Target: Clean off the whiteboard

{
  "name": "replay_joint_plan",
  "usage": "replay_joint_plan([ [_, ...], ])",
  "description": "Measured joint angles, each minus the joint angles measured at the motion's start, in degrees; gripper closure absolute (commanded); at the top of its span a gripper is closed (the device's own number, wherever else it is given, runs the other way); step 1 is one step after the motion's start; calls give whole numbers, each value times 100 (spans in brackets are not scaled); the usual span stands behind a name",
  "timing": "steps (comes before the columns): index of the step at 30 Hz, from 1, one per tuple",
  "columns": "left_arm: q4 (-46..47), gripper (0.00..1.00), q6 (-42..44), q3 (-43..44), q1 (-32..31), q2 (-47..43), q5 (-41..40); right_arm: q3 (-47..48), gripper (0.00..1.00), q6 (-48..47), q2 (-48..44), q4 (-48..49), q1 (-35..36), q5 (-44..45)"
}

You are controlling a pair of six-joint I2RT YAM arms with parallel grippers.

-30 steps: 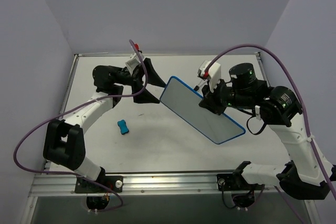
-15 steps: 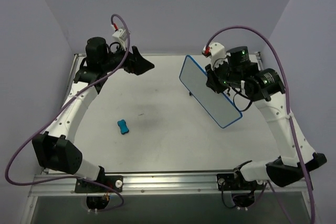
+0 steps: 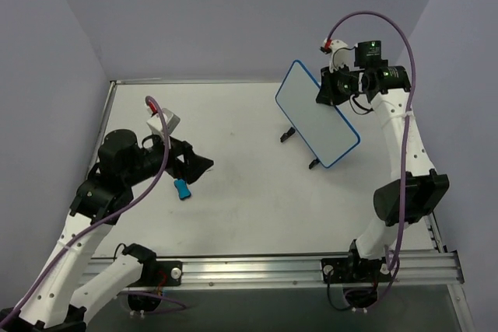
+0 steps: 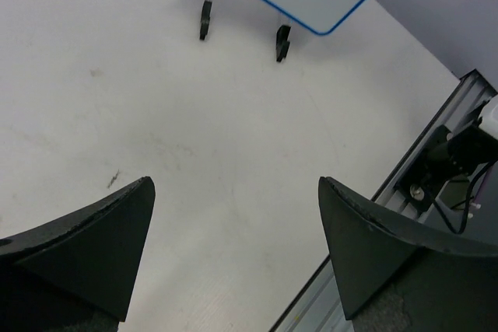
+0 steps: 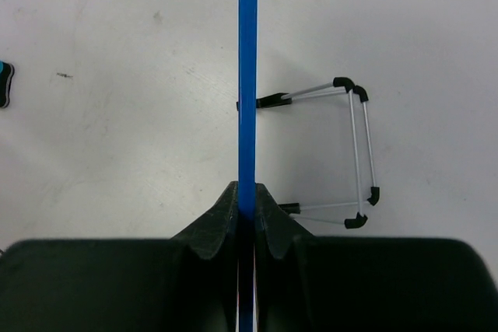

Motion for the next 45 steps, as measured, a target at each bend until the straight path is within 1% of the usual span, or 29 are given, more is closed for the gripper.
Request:
replay_joint_plan([
  [4,-173,6,118,-643,-7,-424,-146,570,100,-208,531,-92,-116,-179],
  [9,-402,6,251,-1128,-7,-603,-308,850,100,-348,977,-308,-129,-205],
  [21,-435,6,409,-1143,-271,-789,-422,868,100,-542,1287,-636,-501,-186],
  [27,-437,6,442,-1161,-297,-866,-474,872,100,-634,1386,-654,-520,-286],
  [35,-435,6,455,-1163,-313,-857,-507,922,100,-693,1827,-691,-516,-461],
  [39,-435,6,455,-1163,-348,-833,-507,946,100,-737,1878,-710,-494,-490],
  [45,-435,6,455,-1185,-402,-800,-509,1145,100,-758,2044,-793,-492,-492],
])
